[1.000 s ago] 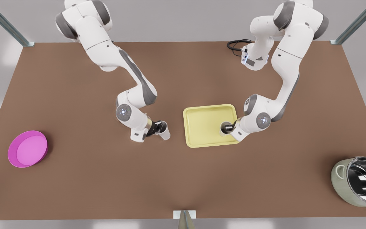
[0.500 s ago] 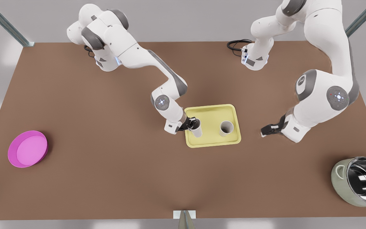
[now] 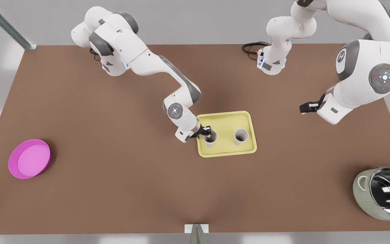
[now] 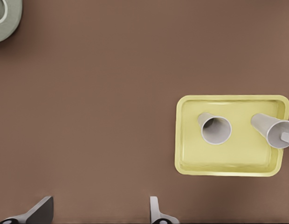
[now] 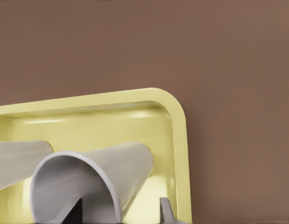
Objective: Use both arms to respectively pick up the white IKEA cups from the middle-left and middle-right positions, then place the white IKEA cups onto the middle-middle tray, ensuring that the cups remain upright and do not tip over
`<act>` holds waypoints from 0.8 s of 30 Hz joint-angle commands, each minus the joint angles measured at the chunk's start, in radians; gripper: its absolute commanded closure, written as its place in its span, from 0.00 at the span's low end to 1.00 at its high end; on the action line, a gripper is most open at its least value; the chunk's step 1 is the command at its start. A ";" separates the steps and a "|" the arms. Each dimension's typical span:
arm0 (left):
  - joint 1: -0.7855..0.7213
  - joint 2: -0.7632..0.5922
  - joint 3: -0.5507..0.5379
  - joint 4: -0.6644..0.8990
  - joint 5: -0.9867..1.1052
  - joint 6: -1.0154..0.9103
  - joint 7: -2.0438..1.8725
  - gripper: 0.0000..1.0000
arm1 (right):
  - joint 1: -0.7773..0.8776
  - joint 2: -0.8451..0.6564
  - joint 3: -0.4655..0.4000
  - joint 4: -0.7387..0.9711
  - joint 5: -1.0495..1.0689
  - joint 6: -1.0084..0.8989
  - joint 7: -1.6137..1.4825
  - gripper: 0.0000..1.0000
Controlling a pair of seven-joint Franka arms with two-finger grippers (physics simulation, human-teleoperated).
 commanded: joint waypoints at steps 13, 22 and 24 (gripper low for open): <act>0.008 0.012 0.001 -0.001 -0.074 -0.031 0.129 0.00 | -0.554 -0.222 -0.026 -0.010 -0.119 -0.733 -0.084 0.00; 0.020 0.051 -0.004 -0.004 -0.080 -0.063 0.123 0.00 | -0.689 -0.512 -0.109 0.071 -0.354 -0.966 -0.416 0.00; 0.023 0.054 -0.004 -0.004 -0.078 -0.059 0.126 0.00 | -0.691 -0.598 -0.106 0.013 -0.389 -0.972 -0.416 0.00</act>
